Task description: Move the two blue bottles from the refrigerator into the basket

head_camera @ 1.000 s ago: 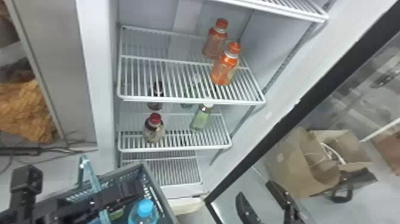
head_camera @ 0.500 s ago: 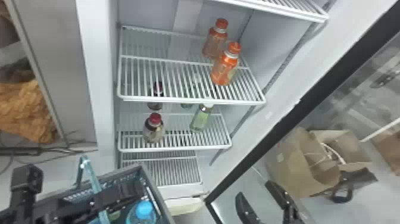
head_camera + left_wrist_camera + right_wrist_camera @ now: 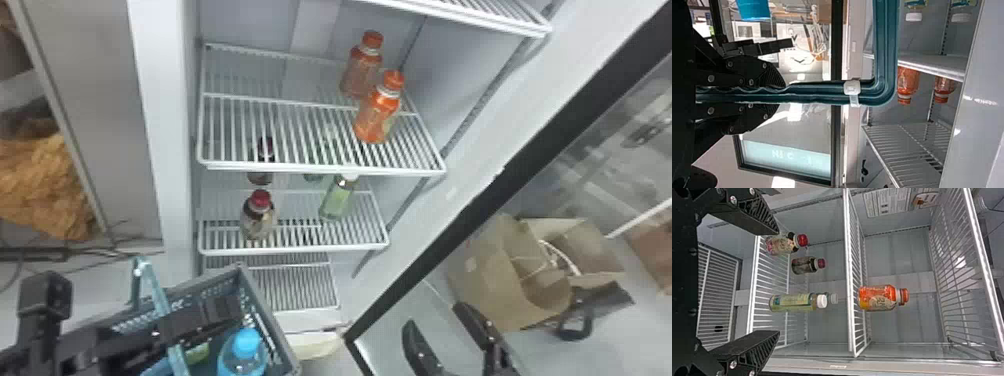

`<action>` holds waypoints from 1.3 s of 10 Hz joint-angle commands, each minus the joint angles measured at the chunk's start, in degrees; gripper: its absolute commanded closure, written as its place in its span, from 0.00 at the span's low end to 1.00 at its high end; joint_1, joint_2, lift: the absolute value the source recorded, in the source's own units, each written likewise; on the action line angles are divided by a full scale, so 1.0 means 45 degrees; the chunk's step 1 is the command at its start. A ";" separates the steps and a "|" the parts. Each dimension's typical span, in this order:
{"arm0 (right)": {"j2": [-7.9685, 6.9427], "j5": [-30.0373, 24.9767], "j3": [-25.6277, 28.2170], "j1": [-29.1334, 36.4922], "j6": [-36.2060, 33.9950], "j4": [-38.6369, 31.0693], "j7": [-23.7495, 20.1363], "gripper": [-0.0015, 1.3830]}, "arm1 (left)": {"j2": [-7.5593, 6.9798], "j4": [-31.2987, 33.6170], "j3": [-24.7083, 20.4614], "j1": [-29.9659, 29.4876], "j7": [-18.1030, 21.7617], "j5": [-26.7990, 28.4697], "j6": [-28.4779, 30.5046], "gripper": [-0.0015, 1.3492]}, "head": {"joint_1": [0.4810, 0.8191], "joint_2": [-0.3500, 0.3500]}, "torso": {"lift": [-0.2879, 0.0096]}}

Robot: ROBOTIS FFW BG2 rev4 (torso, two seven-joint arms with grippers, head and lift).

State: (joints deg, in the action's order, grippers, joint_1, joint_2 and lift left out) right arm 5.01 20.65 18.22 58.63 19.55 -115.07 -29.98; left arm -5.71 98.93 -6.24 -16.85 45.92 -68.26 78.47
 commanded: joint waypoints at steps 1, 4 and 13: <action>0.0000 -0.0045 -0.0012 0.0002 -0.0031 -0.0007 0.0001 0.11 | 0.0039 0.0000 -0.0011 -0.0037 -0.0009 -0.0041 -0.0064 0.89 | 0.63 0.00 | 0.93; 0.0020 -0.0045 -0.0038 -0.0061 -0.0125 -0.0007 0.0001 0.11 | 0.0137 0.0000 -0.0062 -0.0068 -0.0009 -0.0041 -0.0064 0.89 | 0.63 0.00 | 0.93; 0.0078 -0.0045 -0.0114 -0.0154 -0.0250 0.0055 0.0001 0.11 | 0.0137 0.0000 -0.0011 -0.0099 -0.0009 -0.0092 -0.0127 0.89 | 0.63 0.00 | 0.93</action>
State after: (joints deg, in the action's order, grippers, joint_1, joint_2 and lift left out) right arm 5.36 20.44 17.71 57.93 18.42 -114.82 -29.99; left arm -5.10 98.93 -6.28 -17.17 45.88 -68.67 78.01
